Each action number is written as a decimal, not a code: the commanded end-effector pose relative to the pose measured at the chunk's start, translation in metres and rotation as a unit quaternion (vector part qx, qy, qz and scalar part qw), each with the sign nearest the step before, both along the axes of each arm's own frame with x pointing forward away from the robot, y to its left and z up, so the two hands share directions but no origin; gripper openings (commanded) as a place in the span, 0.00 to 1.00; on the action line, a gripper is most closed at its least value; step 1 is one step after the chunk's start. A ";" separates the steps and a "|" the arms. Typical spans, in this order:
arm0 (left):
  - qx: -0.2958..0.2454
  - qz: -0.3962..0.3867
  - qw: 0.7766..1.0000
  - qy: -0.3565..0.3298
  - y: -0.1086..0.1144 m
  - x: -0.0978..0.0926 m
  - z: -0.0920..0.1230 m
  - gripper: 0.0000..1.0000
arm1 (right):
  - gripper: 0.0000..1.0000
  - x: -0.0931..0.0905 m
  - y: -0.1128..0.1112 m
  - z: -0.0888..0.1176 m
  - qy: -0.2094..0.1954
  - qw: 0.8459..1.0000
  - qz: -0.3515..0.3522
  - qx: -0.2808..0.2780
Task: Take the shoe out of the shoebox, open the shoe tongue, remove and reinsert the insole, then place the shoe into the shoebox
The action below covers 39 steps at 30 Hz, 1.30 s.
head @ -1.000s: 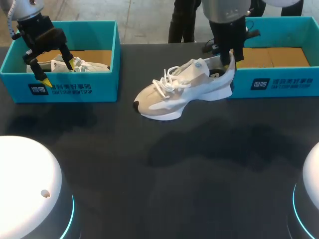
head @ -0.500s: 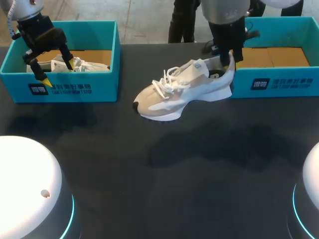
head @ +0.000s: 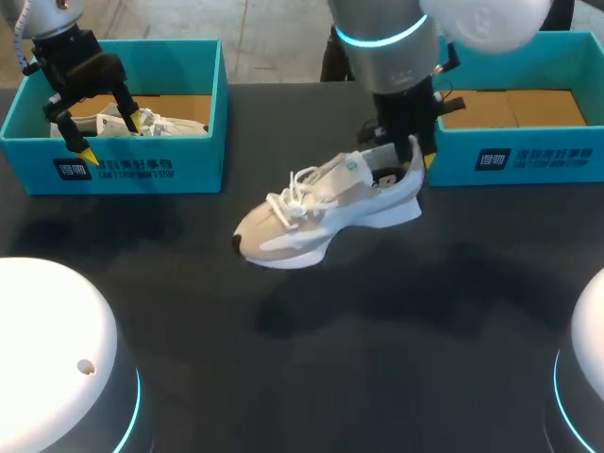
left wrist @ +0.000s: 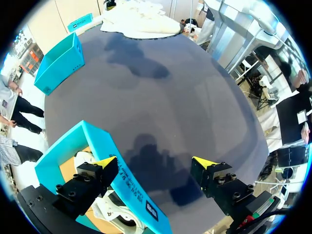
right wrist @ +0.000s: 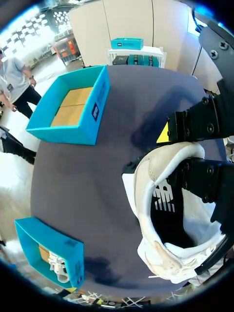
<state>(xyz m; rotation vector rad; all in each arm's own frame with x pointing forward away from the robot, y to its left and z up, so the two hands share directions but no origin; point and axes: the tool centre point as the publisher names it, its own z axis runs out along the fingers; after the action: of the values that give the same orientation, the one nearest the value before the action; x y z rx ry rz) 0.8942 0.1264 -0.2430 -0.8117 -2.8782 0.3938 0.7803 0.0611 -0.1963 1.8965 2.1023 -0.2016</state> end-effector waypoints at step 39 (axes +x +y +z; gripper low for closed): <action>0.000 0.000 1.000 -0.002 0.000 -0.001 0.000 1.00 | 0.00 -0.031 0.030 -0.131 -0.003 1.000 -0.006 -0.009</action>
<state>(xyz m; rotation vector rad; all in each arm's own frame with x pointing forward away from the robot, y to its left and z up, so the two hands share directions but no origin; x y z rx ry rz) 0.8942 0.1264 -0.2430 -0.8117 -2.8782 0.3938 0.7516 0.0934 -0.3213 1.8934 2.0767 -0.2300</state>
